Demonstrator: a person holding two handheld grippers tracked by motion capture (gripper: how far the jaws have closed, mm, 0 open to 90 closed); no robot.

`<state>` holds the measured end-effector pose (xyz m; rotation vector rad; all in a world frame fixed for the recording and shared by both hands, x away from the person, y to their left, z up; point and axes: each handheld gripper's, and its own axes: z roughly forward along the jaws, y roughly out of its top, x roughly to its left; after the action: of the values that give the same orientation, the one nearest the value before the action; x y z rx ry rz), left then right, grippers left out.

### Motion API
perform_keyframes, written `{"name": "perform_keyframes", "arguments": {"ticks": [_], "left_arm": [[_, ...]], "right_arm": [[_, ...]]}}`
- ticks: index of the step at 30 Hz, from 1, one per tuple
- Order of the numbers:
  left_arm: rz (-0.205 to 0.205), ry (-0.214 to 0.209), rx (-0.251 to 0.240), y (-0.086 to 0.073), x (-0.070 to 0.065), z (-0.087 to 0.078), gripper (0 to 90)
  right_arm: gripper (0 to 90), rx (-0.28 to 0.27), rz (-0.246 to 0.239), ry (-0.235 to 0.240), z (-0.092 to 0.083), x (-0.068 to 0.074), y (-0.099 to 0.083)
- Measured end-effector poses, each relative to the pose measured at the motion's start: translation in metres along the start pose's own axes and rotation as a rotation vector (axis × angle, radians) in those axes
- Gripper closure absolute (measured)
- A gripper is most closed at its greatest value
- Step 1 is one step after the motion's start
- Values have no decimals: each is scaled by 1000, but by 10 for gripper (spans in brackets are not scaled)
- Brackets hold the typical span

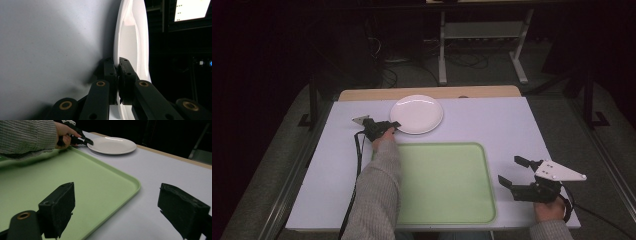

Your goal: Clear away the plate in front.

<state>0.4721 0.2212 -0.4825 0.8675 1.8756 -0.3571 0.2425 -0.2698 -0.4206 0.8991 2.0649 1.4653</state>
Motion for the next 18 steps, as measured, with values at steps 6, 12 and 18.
{"name": "perform_keyframes", "arguments": {"ticks": [6, 12, 18], "left_arm": [[-32, -44, -21, -1, 2, -1, 863], [-34, -56, -26, -1, 0, -1, 860], [-33, -99, -37, -1, 0, -3, 859]], "right_arm": [[135, 1, -3, -1, 0, 2, 0], [136, 2, -2, -1, -1, 2, 0], [135, 5, -2, -3, 0, 2, -1]]}}
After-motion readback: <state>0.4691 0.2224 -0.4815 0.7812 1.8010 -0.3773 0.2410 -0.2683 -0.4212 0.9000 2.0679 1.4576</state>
